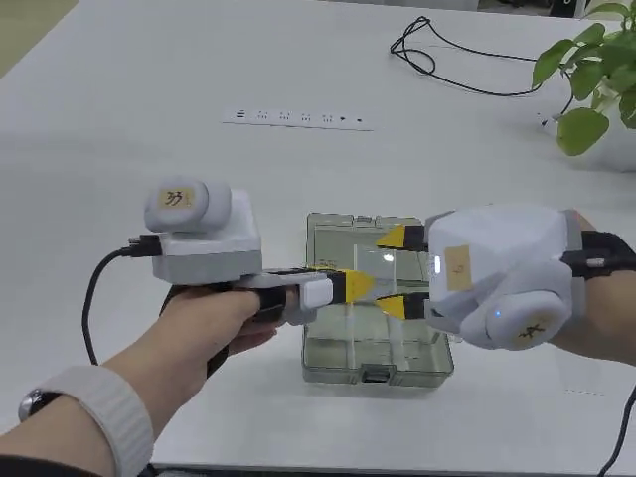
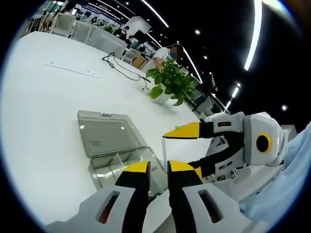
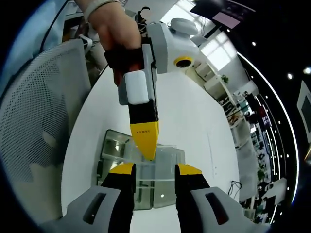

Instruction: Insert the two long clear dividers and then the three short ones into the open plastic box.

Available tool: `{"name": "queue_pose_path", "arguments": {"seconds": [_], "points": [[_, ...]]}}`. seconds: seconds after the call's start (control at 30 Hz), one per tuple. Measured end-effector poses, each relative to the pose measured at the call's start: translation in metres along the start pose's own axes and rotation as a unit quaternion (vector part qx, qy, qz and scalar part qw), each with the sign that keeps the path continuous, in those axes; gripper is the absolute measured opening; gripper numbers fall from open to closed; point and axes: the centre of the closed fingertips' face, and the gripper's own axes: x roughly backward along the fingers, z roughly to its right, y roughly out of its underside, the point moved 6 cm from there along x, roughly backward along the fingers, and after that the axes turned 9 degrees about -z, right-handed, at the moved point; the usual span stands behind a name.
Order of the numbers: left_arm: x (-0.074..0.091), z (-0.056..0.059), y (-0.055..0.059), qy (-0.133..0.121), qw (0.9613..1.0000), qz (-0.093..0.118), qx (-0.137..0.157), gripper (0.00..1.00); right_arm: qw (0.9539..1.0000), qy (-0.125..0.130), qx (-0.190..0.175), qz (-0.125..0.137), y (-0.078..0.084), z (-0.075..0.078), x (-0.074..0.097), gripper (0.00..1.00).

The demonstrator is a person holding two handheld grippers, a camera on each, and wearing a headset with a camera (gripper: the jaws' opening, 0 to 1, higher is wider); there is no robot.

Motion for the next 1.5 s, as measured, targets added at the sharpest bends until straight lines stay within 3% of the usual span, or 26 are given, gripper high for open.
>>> {"name": "queue_pose_path", "arguments": {"seconds": [0.17, 0.6, 0.67, 0.7, 0.77, 0.87, 0.97, 1.07, 1.13, 1.27, 1.33, 1.4, 1.43, 1.47, 1.5], "points": [[-0.001, 0.006, 0.001, 0.026, 0.9995, 0.006, 0.019, 0.0, 1.0, 0.001, 0.005, 0.0, -0.002, 0.0, 0.0, 0.32], [-0.002, 0.007, 0.002, 0.029, 0.9992, 0.004, 0.027, 0.0, 0.9999, -0.001, 0.016, 0.003, -0.001, -0.002, 0.002, 0.33], [-0.002, 0.006, 0.002, 0.03, 0.9993, 0.005, 0.02, 0.0, 0.9998, -0.002, -0.008, 0.018, -0.002, 0.001, 0.004, 0.37], [-0.001, 0.006, 0.002, 0.029, 0.9995, 0.003, 0.012, 0.0, 0.999, -0.006, -0.029, 0.034, -0.005, 0.003, 0.004, 0.42], [0.0, 0.004, 0.002, 0.028, 0.9995, -0.002, -0.018, 0.0, 0.9969, -0.02, -0.063, 0.042, -0.005, 0.006, 0.006, 0.53], [0.002, 0.003, 0.007, 0.034, 0.9979, -0.018, -0.052, 0.0, 0.9934, -0.041, -0.092, 0.056, -0.005, 0.009, 0.01, 0.52], [0.005, 0.005, 0.012, 0.049, 0.9945, -0.025, -0.089, 0.0, 0.9875, -0.075, -0.124, 0.061, -0.002, 0.01, 0.011, 0.52], [0.009, 0.007, 0.016, 0.067, 0.9906, -0.026, -0.116, 0.0, 0.9761, -0.116, -0.165, 0.081, -0.002, 0.012, 0.014, 0.51], [0.011, 0.008, 0.019, 0.076, 0.986, -0.033, -0.144, 0.0, 0.9684, -0.143, -0.184, 0.089, -0.001, 0.015, 0.016, 0.5], [0.015, 0.008, 0.022, 0.081, 0.9794, -0.036, -0.182, 0.0, 0.961, -0.173, -0.197, 0.089, -0.002, 0.021, 0.02, 0.44], [0.016, 0.007, 0.023, 0.081, 0.9717, -0.035, -0.219, 0.0, 0.9568, -0.195, -0.194, 0.094, -0.005, 0.02, 0.023, 0.4], [0.017, 0.007, 0.026, 0.08, 0.9655, -0.04, -0.245, 0.0, 0.9571, -0.207, -0.183, 0.088, -0.007, 0.019, 0.023, 0.38], [0.017, 0.008, 0.027, 0.083, 0.961, -0.043, -0.261, 0.0, 0.9558, -0.225, -0.17, 0.083, -0.007, 0.016, 0.024, 0.38], [0.017, 0.009, 0.029, 0.084, 0.9591, -0.044, -0.267, 0.0, 0.9522, -0.244, -0.166, 0.079, -0.009, 0.013, 0.024, 0.36], [0.017, 0.009, 0.03, 0.085, 0.9563, -0.045, -0.276, 0.0, 0.9515, -0.249, -0.162, 0.079, -0.01, 0.012, 0.024, 0.35]]}}
